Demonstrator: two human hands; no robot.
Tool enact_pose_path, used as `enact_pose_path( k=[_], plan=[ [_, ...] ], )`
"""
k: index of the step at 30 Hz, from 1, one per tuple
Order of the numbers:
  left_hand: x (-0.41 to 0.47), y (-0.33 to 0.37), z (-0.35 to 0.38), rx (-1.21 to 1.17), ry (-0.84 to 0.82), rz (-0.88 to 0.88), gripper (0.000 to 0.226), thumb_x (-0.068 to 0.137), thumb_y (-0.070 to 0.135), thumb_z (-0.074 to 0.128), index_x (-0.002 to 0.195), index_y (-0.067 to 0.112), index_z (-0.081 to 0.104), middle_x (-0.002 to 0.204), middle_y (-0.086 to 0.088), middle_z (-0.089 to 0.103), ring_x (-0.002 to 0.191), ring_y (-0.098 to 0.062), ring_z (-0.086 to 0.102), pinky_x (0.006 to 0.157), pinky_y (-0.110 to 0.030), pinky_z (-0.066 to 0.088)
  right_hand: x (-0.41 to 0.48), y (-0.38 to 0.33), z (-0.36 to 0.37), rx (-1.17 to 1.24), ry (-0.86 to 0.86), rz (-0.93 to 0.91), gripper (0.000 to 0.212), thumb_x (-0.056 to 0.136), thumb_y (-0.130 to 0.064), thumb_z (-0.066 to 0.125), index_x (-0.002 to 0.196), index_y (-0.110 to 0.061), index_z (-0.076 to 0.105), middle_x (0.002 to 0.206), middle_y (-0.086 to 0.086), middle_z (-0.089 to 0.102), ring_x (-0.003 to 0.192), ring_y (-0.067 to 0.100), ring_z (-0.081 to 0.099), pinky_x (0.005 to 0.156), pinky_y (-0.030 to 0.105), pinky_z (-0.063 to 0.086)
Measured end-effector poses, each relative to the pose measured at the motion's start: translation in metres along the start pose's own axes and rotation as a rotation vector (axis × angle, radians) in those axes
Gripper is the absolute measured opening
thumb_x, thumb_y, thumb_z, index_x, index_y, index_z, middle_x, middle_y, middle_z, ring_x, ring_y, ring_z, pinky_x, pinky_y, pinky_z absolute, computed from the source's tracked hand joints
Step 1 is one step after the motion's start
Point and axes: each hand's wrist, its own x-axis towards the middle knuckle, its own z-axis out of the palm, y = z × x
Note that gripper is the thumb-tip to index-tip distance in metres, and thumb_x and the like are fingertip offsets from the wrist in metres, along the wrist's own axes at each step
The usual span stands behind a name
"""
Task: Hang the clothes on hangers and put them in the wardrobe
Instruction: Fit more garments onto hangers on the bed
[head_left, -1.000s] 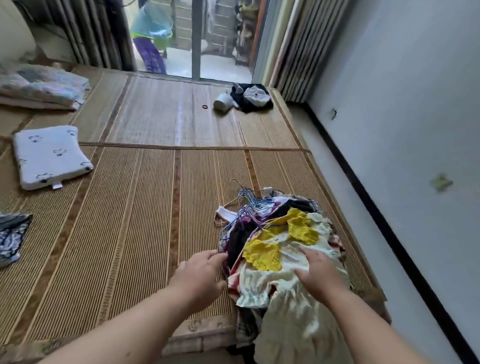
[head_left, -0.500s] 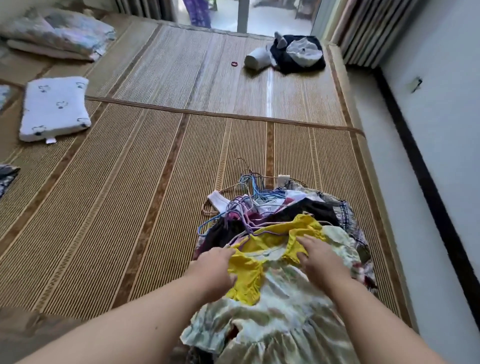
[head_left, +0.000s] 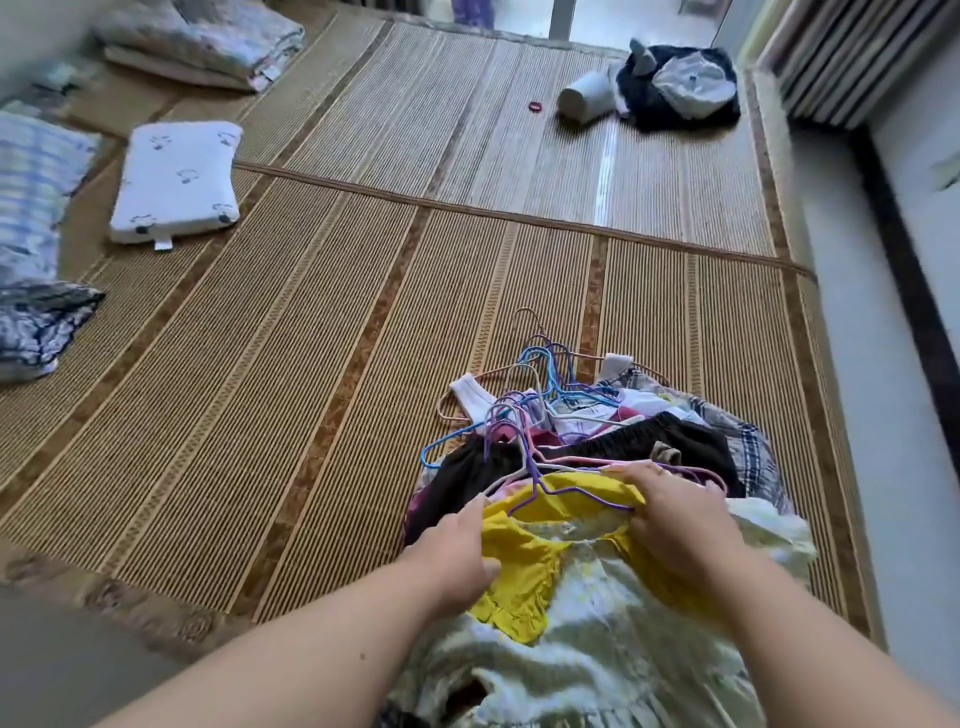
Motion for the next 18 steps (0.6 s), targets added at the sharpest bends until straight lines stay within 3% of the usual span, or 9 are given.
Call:
enact_pose_path(
  k=[2, 4, 6, 8, 10, 14, 18],
  plan=[
    [-0.009, -0.002, -0.005, -0.032, 0.004, 0.024, 0.069, 0.093, 0.037, 0.049, 0.149, 0.030, 0.010, 0.143, -0.011, 0.039, 0.129, -0.031, 0.042, 0.107, -0.044, 0.035, -0.014, -0.004, -0.014, 0.096, -0.010, -0.111, 0.029, 0.078, -0.023, 0.056, 0.104, -0.031, 0.067, 0.113, -0.003, 0.064, 0.107, 0.020, 0.056, 0.089, 0.032, 0.045],
    [-0.022, -0.005, -0.015, -0.042, 0.064, 0.061, 0.056, 0.094, 0.033, 0.046, 0.145, 0.027, 0.024, 0.137, -0.013, 0.045, 0.127, -0.033, 0.044, 0.105, -0.043, 0.036, -0.029, -0.014, -0.028, 0.213, -0.006, -0.178, 0.022, 0.079, -0.018, 0.062, 0.096, -0.025, 0.073, 0.109, -0.002, 0.066, 0.105, 0.018, 0.057, 0.083, 0.028, 0.046],
    [-0.041, -0.016, -0.032, -0.074, 0.147, 0.111, 0.033, 0.095, 0.027, 0.042, 0.126, 0.019, 0.046, 0.123, -0.015, 0.054, 0.117, -0.034, 0.050, 0.098, -0.041, 0.041, -0.046, -0.031, -0.044, 0.296, 0.065, -0.219, 0.020, 0.076, -0.010, 0.067, 0.092, -0.020, 0.075, 0.103, -0.002, 0.069, 0.100, 0.017, 0.060, 0.082, 0.026, 0.046],
    [-0.062, -0.033, -0.053, -0.115, 0.190, 0.148, 0.021, 0.097, 0.024, 0.039, 0.107, 0.017, 0.055, 0.112, -0.013, 0.060, 0.106, -0.032, 0.055, 0.089, -0.039, 0.044, -0.061, -0.052, -0.062, 0.361, 0.112, -0.215, 0.021, 0.075, -0.009, 0.069, 0.091, -0.021, 0.075, 0.092, -0.010, 0.068, 0.092, 0.015, 0.062, 0.082, 0.029, 0.047],
    [-0.090, -0.063, -0.078, -0.167, 0.219, 0.161, 0.020, 0.097, 0.024, 0.039, 0.101, 0.020, 0.058, 0.104, -0.007, 0.064, 0.098, -0.027, 0.058, 0.081, -0.036, 0.046, -0.074, -0.086, -0.080, 0.388, 0.109, -0.189, 0.022, 0.078, -0.014, 0.068, 0.094, -0.028, 0.075, 0.083, -0.019, 0.062, 0.086, 0.010, 0.060, 0.080, 0.026, 0.047],
    [-0.150, -0.144, -0.135, -0.205, 0.344, 0.153, 0.019, 0.096, 0.022, 0.042, 0.098, 0.021, 0.062, 0.094, -0.003, 0.065, 0.089, -0.023, 0.059, 0.072, -0.034, 0.042, -0.090, -0.181, -0.101, 0.439, 0.104, -0.200, 0.020, 0.080, -0.020, 0.069, 0.095, -0.032, 0.073, 0.089, -0.015, 0.068, 0.086, 0.009, 0.064, 0.081, 0.025, 0.050],
    [-0.211, -0.246, -0.192, -0.227, 0.457, 0.116, 0.017, 0.094, 0.019, 0.046, 0.090, 0.020, 0.063, 0.086, -0.001, 0.064, 0.082, -0.021, 0.058, 0.066, -0.032, 0.040, -0.106, -0.304, -0.104, 0.414, 0.101, -0.255, 0.019, 0.080, -0.030, 0.070, 0.099, -0.035, 0.071, 0.080, -0.009, 0.065, 0.070, 0.007, 0.058, 0.061, 0.009, 0.043]
  ],
)
